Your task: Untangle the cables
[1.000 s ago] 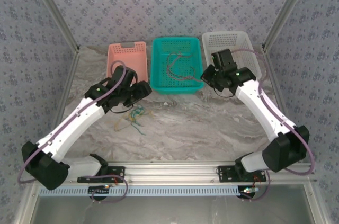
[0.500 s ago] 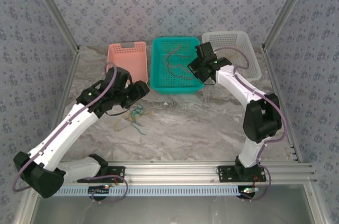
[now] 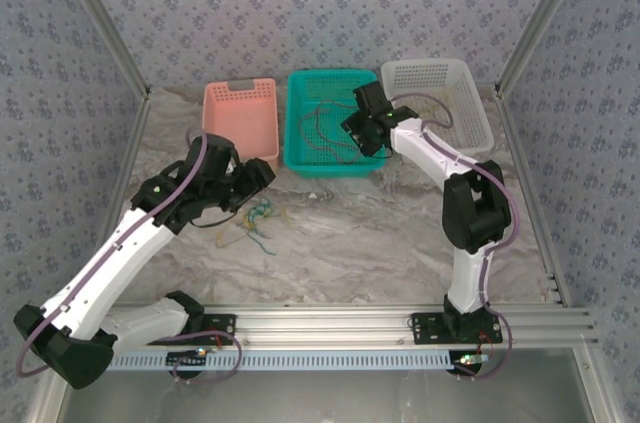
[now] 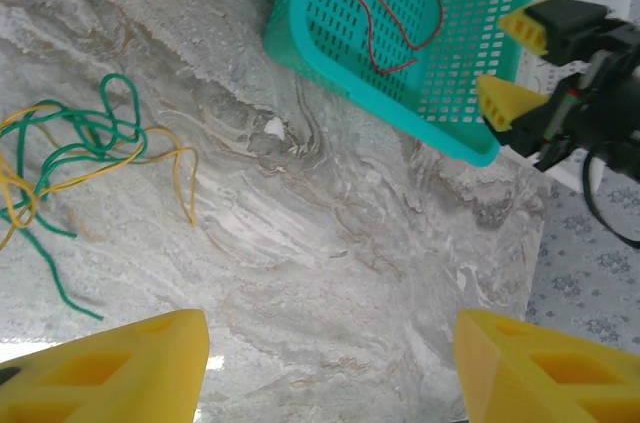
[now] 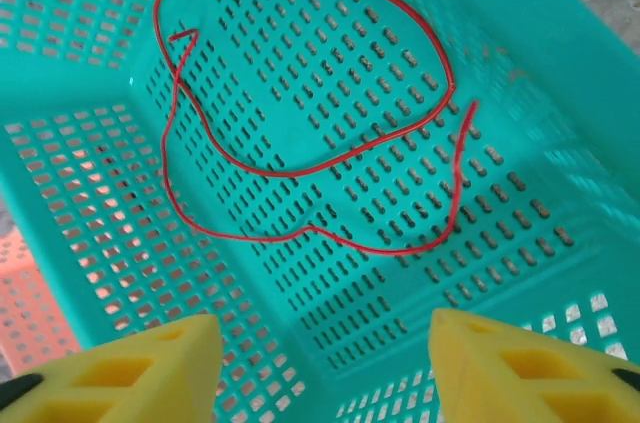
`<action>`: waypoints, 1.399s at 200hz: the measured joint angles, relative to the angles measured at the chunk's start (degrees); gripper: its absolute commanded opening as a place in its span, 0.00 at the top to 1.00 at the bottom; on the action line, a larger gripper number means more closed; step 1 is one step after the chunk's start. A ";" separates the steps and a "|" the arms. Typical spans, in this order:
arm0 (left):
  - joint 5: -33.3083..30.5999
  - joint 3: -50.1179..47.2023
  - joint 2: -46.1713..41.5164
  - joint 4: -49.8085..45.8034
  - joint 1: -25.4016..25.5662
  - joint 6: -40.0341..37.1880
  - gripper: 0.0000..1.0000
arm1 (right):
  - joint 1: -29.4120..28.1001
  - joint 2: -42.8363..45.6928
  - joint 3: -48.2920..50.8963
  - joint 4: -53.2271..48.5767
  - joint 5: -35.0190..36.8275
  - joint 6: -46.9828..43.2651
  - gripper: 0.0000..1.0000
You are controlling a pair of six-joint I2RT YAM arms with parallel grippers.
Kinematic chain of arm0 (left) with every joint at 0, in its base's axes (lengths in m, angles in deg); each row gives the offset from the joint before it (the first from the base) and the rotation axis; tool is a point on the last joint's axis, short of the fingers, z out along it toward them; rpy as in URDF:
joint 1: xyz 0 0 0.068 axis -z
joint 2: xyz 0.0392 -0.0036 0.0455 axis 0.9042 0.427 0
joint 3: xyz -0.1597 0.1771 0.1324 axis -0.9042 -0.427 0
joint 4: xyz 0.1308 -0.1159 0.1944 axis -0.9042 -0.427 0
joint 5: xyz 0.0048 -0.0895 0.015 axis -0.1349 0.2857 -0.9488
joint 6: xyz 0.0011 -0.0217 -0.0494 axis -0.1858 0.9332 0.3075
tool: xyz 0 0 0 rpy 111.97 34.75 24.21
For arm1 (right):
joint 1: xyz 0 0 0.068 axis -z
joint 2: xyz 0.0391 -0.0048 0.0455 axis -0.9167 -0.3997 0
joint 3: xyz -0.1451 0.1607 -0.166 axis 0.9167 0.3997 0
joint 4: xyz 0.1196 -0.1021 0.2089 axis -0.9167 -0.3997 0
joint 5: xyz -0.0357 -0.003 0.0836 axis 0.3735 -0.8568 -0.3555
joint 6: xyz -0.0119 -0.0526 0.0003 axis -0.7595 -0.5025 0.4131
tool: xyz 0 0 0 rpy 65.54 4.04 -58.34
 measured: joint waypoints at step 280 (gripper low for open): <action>5.51 -21.79 17.75 11.39 -17.53 -6.27 1.00 | -28.35 7.43 18.47 10.93 -11.80 -21.79 0.48</action>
